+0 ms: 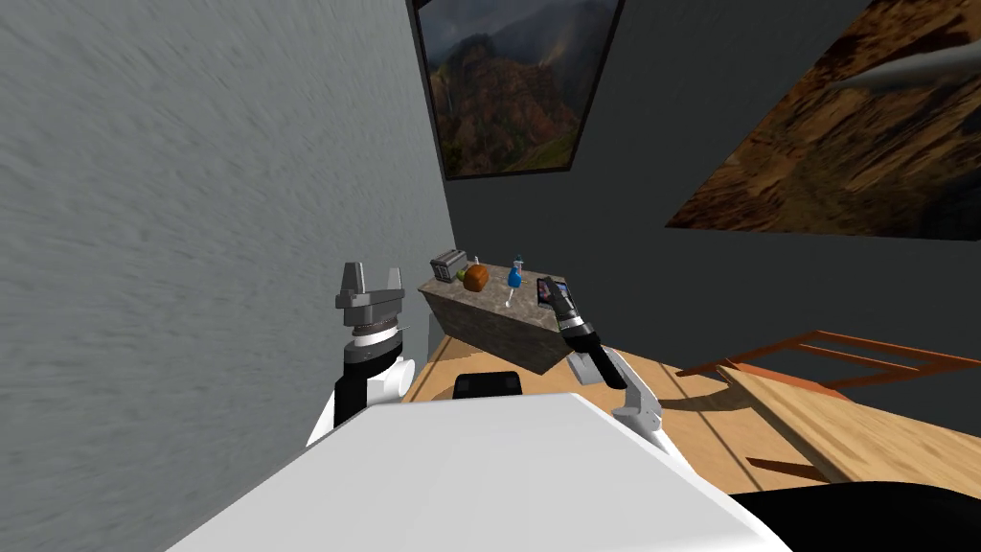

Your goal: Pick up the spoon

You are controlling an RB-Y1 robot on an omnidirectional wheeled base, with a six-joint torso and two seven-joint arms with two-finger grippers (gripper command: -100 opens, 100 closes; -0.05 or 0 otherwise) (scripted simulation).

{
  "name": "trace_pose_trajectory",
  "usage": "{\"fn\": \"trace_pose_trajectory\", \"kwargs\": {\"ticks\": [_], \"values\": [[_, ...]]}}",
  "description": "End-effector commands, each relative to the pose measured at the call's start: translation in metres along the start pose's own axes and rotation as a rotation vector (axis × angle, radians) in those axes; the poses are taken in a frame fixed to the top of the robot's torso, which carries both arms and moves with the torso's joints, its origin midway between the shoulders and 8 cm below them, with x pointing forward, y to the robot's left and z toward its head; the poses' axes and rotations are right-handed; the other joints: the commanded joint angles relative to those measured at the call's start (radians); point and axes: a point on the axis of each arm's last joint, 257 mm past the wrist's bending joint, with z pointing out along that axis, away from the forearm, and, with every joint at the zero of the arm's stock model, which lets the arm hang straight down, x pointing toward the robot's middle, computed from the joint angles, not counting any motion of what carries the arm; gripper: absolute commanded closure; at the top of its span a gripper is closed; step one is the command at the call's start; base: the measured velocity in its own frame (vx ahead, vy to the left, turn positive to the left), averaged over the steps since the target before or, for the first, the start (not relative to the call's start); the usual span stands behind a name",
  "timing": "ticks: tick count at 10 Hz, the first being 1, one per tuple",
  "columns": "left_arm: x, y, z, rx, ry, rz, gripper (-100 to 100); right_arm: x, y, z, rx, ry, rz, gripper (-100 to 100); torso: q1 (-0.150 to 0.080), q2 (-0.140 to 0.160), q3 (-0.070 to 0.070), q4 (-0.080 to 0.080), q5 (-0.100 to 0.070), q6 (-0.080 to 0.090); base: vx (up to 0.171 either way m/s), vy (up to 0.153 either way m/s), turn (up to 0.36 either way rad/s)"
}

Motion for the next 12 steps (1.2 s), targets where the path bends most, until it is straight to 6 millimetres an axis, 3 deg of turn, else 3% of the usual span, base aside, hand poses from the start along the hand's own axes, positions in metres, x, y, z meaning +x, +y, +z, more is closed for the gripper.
{"fn": "trace_pose_trajectory", "kwargs": {"ticks": [1, 3, 4, 6, 7, 8, 9, 11, 12], "values": [[0.0, 0.0, 0.0, 0.0, 0.0, 0.0, 0, 0.004, -0.01, -0.001, 0.024, 0.033, -0.014, -100, 0.0, 0.0, 0.0, 0.0, 0.0, 0.0, -0.009, 0.045, 0.057], [0.0, 0.0, 0.0, 0.0, 0.0, 0.0, 0, 0.01, -0.044, -0.008, 0.112, 0.094, -0.028, -100, 0.0, 0.0, 0.0, 0.0, 0.0, 0.0, -0.011, 0.067, 0.147], [0.0, 0.0, 0.0, 0.0, 0.0, 0.0, 0, 0.011, -0.044, -0.008, 0.111, 0.107, -0.039, -100, 0.001, 0.0, 0.0, 0.0, 0.0, 0.0, -0.008, 0.062, 0.061], [0.0, 0.0, 0.0, 0.0, 0.0, 0.0, 0, 0.015, -0.083, -0.02, 0.214, 0.169, -0.059, -100, 0.0, 0.0, 0.0, 0.0, 0.0, 0.0, -0.003, 0.072, 0.156], [0.0, 0.0, 0.0, 0.0, 0.0, 0.0, 0, 0.014, -0.083, -0.02, 0.213, 0.178, -0.068, -100, 0.002, 0.0, 0.0, 0.0, 0.0, 0.0, -0.001, 0.067, 0.065], [0.0, 0.0, 0.0, 0.0, 0.0, 0.0, 0, 0.015, -0.104, -0.029, 0.269, 0.209, -0.081, -100, 0.001, 0.0, 0.0, 0.0, 0.0, 0.001, -0.008, 0.076, 0.14], [0.0, 0.0, 0.0, 0.0, 0.0, 0.0, 0, 0.014, -0.104, -0.029, 0.269, 0.211, -0.084, -100, 0.002, 0.0, 0.0, 0.0, 0.0, 0.0, -0.006, 0.054, 0.065], [0.0, 0.0, 0.0, 0.0, 0.0, 0.0, 0, 0.012, -0.146, -0.05, 0.389, 0.269, -0.113, -100, 0.001, 0.0, 0.0, 0.0, 0.0, 0.0, -0.003, 0.077, 0.189], [0.0, 0.0, 0.0, 0.0, 0.0, 0.0, 0, 0.011, -0.146, -0.05, 0.388, 0.275, -0.12, -100, 0.002, 0.0, 0.0, 0.0, 0.0, 0.0, 0.014, 0.076, 0.07]]}}
